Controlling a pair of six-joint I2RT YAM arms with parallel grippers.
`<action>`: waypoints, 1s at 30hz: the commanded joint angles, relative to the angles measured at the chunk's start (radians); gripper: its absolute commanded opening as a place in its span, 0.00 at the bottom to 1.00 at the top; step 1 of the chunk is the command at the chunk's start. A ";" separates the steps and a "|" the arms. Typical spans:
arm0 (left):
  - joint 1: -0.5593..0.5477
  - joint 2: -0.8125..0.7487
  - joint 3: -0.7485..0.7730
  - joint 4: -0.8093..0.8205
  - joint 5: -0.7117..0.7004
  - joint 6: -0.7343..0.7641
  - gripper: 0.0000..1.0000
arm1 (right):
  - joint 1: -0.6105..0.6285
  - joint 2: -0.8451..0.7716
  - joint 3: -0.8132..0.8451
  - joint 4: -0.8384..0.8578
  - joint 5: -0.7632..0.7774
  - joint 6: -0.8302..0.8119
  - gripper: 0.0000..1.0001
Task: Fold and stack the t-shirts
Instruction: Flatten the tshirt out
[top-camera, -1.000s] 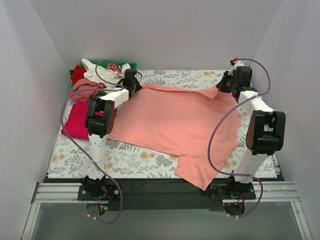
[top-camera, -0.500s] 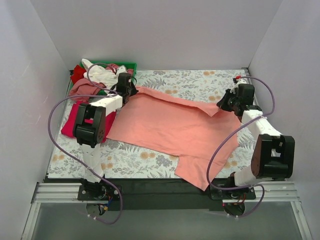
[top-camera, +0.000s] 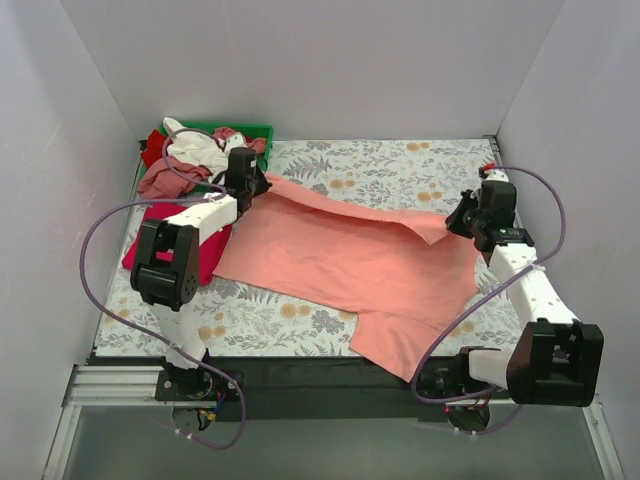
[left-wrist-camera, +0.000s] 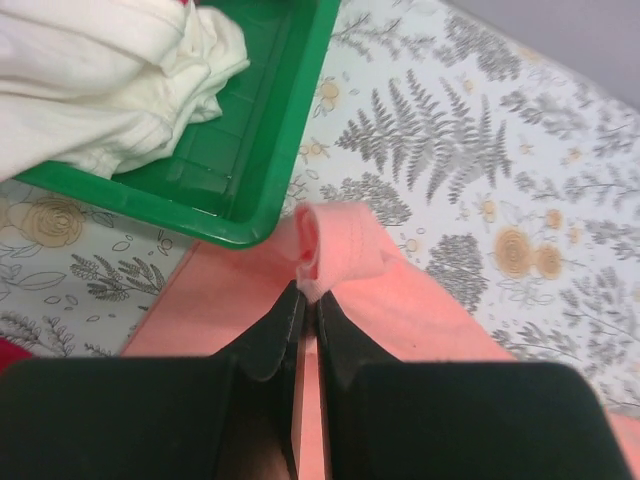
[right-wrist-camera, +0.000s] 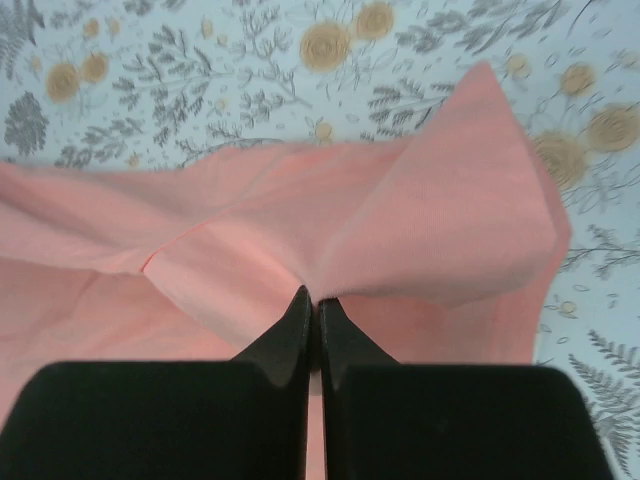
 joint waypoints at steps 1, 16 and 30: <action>0.006 -0.251 -0.028 -0.023 -0.037 -0.040 0.00 | 0.002 -0.145 0.183 -0.052 0.164 -0.045 0.01; -0.003 -0.984 0.193 -0.178 0.371 -0.128 0.00 | 0.001 -0.331 1.106 -0.163 0.468 -0.317 0.01; -0.003 -1.035 0.233 -0.181 0.546 -0.221 0.00 | 0.225 -0.351 1.201 -0.112 0.572 -0.567 0.01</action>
